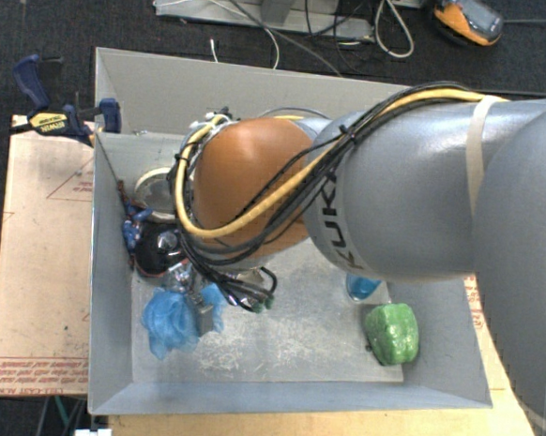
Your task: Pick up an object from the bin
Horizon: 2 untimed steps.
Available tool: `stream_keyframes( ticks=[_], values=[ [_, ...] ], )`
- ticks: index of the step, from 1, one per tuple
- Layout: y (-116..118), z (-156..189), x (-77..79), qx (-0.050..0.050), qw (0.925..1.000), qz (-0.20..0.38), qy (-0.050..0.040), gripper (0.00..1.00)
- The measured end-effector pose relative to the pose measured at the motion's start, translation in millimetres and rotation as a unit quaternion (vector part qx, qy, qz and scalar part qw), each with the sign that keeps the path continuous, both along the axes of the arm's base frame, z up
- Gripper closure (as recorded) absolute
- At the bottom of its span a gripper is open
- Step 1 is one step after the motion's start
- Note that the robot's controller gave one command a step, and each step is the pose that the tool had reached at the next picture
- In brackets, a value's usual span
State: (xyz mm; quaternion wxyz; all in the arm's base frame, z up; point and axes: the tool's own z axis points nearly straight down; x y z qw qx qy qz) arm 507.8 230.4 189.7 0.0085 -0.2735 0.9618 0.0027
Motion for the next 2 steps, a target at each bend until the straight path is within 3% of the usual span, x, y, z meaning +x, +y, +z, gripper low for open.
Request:
stream_keyframes(
  ticks=[1,2],
  values=[
    [-2,91,-6.7,0.0,0.9917,-0.129,0.0044,1.0],
    [-1,101,0.3,0.005,0.9911,-0.133,-0.0034,1.0]
  ],
)
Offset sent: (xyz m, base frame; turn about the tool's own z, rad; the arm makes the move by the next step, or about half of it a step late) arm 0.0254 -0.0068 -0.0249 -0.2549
